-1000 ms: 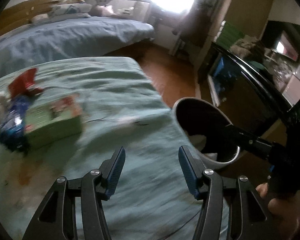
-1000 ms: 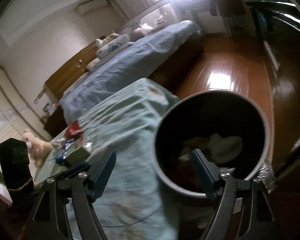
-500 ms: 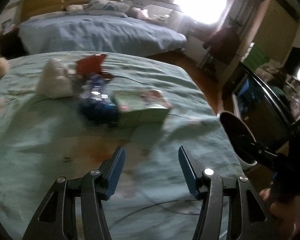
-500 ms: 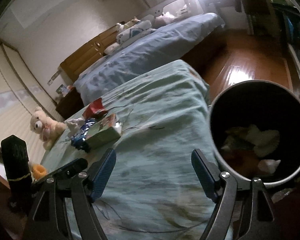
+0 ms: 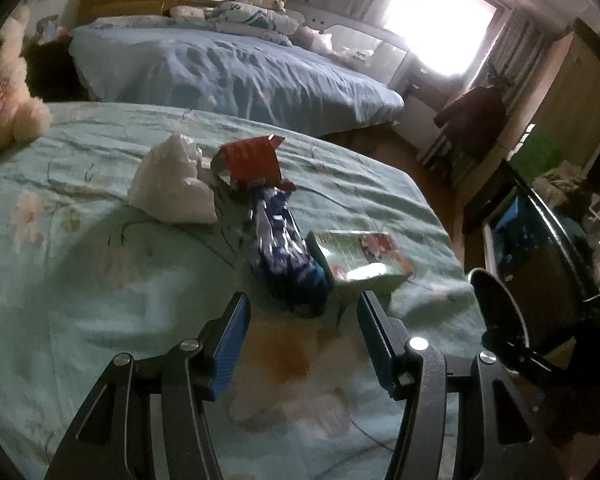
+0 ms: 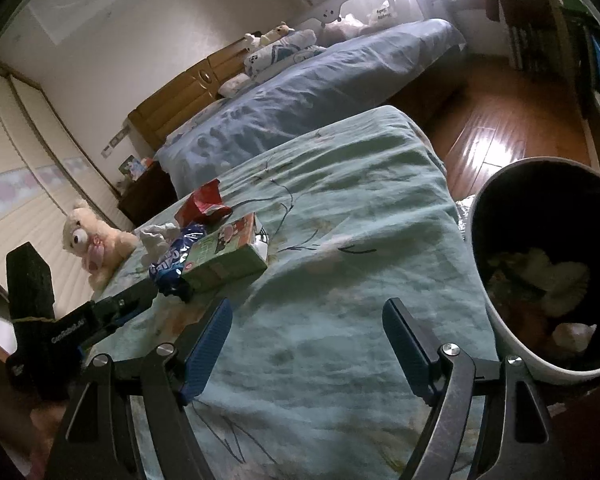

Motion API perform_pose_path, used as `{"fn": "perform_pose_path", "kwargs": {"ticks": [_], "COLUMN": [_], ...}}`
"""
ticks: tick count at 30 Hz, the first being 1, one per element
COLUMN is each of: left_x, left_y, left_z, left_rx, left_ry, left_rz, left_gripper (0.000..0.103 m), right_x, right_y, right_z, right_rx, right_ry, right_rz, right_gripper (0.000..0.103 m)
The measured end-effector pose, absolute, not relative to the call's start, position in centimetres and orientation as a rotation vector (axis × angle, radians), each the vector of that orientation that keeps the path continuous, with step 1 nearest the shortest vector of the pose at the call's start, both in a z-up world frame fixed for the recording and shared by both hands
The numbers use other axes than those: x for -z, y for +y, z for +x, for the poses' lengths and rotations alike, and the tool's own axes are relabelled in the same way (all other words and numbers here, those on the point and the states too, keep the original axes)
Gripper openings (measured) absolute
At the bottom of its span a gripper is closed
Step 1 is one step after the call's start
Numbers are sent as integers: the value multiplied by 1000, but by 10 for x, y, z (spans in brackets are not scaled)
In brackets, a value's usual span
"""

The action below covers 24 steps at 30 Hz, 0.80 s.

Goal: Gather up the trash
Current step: 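Move both open tools back toward the blue wrapper and green milk carton, then grasp the blue wrapper with the left tool while the right tool grasps the green milk carton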

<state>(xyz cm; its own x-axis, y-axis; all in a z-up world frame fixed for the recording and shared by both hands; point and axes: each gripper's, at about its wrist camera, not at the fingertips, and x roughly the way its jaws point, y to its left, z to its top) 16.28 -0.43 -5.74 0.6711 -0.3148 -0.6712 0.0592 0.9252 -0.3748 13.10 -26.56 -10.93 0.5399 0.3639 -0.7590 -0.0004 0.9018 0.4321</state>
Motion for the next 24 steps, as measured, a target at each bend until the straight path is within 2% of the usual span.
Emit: {"fn": "perform_pose_path", "kwargs": {"ticks": [3, 5, 7, 8, 9, 10, 24], "left_x": [67, 72, 76, 78, 78, 79, 73], "left_y": [-4, -4, -2, 0, 2, 4, 39], "left_z": [174, 182, 187, 189, 190, 190, 154], "left_rx": [208, 209, 220, 226, 229, 231, 186], "left_ry": [829, 839, 851, 854, 853, 850, 779], "left_rz": [-334, -337, -344, -353, -361, -363, -350], "left_gripper": [52, 44, 23, 19, 10, 7, 4], "right_x": [111, 112, 115, 116, 117, 119, 134], "right_y": [-263, -259, -252, -248, -244, -240, -177], "right_z": [134, 137, 142, 143, 145, 147, 177], "right_rx": [-229, -240, -264, -272, -283, -296, -386], "right_ry": [986, 993, 1007, 1011, 1015, 1021, 1072], "right_rz": [410, 404, 390, 384, 375, 363, 190], "right_gripper": [79, 79, 79, 79, 79, 79, 81]}}
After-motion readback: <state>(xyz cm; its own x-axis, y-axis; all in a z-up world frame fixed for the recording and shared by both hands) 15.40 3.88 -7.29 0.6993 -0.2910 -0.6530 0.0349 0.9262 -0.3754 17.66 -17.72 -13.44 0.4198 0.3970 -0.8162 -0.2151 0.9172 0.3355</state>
